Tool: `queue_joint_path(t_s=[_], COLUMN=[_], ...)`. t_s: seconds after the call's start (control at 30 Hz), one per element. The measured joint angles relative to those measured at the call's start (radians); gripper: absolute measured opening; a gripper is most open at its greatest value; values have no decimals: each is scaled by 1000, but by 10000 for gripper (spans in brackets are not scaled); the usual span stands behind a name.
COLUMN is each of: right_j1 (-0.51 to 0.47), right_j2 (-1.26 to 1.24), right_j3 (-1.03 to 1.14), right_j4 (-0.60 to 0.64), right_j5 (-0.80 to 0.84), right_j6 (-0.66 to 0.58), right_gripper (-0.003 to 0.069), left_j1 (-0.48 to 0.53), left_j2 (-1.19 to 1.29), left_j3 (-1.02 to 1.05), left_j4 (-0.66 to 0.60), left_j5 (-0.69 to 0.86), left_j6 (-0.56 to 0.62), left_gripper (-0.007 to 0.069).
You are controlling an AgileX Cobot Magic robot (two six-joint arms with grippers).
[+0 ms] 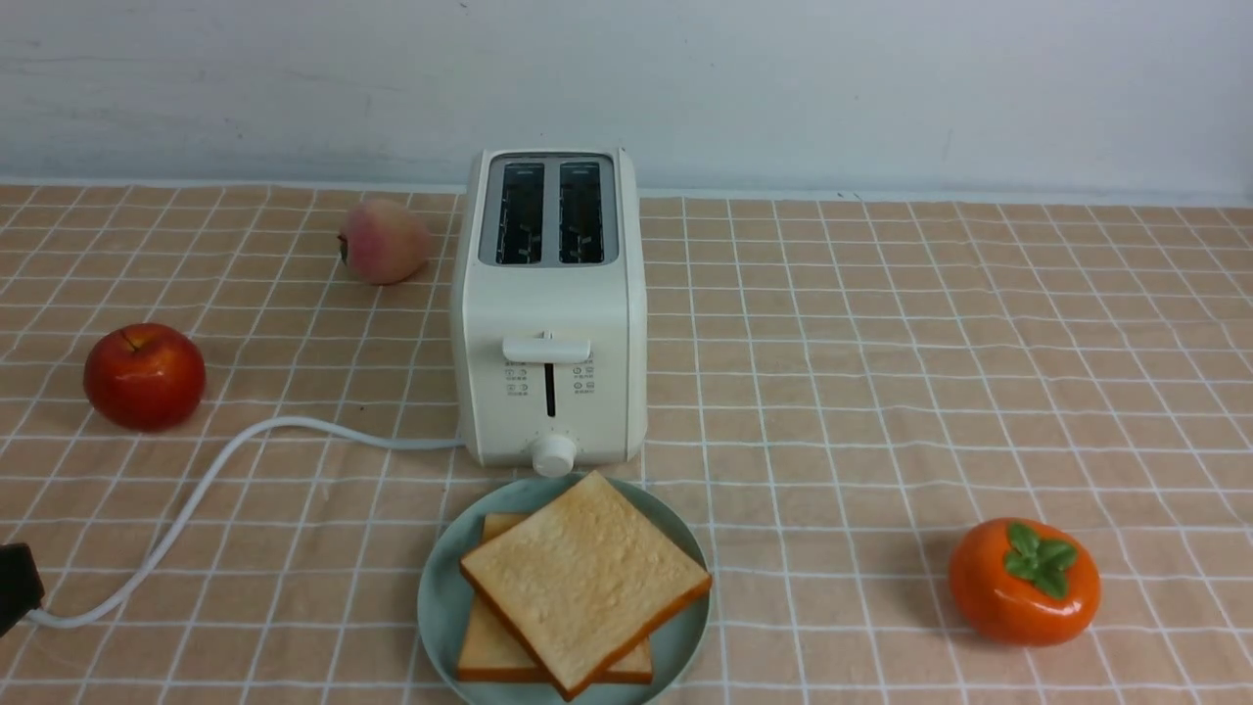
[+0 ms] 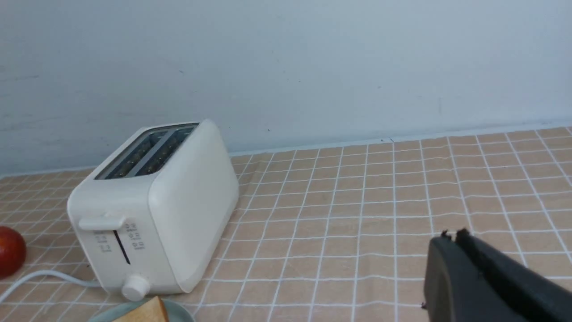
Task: Take toasted bread from bread machine on light coffee tablecloth place on plate.
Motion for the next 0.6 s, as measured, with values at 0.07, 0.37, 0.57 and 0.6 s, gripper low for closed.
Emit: queue_joint_path(t_s=[0.07,0.37,0.57,0.6], right_j1=[0,0,0,0], right_j2=[-36,-108,-108,-108], right_j3=[32,86,86,86], right_j4=[-99,-365,-499,-513], right_j5=[-20,-103,-119,-120], right_j6=[70,183,185,185], right_gripper=[-4,5,11,13], left_j1=[0,0,0,0], left_j2=[0,0,0,0], left_j3=[0,0,0,0], left_j4=[0,0,0,0], left_j5=[0,0,0,0], left_j6=[0,0,0,0], left_gripper=[-14,-13,-11,-11])
